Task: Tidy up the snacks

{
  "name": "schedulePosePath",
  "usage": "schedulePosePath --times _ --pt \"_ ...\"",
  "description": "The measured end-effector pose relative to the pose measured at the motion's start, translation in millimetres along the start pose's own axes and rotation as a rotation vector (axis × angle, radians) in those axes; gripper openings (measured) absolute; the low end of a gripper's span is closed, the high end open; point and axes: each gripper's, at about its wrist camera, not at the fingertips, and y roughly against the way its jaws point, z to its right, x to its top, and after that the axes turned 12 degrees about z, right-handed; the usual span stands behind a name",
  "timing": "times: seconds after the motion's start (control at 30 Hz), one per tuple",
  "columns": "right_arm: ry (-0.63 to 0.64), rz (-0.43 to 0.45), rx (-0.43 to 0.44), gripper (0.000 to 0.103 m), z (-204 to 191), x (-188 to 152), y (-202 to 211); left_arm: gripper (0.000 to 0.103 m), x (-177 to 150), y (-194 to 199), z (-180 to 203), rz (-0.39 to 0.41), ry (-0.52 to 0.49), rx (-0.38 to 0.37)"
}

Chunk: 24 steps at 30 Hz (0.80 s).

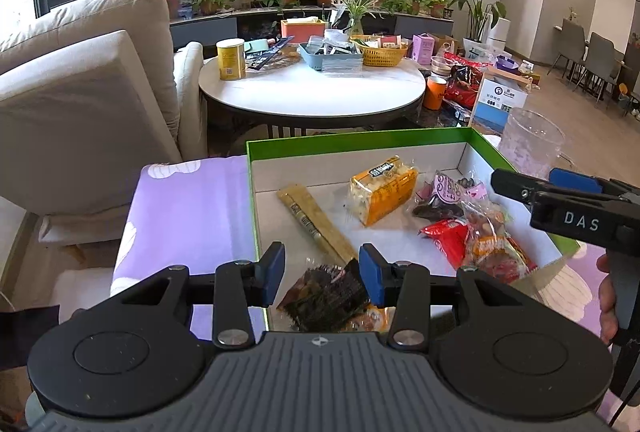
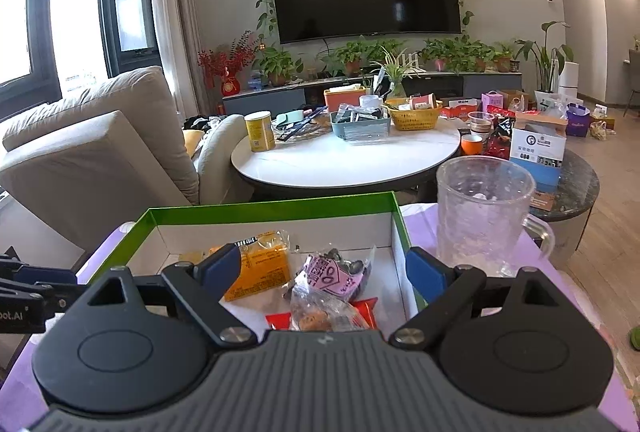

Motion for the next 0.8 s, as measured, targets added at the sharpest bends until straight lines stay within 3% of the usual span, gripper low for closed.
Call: schedulePosePath --times 0.3,0.37,0.4,0.5,0.8 --pt "-0.007 -0.014 -0.021 0.059 12 -4 31 0.039 -36 41 0 -0.049 -0.028 -0.075" --pt "-0.009 -0.026 -0.025 0.059 16 -8 39 0.042 -46 49 5 -0.062 -0.057 -0.112" --pt "-0.010 -0.034 -0.027 0.059 17 -11 43 0.048 -51 53 9 -0.074 -0.078 -0.138" --pt "-0.015 -0.059 -0.037 0.059 21 -18 51 0.050 -62 58 20 -0.090 -0.135 -0.168" --pt "-0.047 -0.140 0.008 0.059 25 -39 84 0.050 -75 51 27 -0.119 -0.215 -0.157"
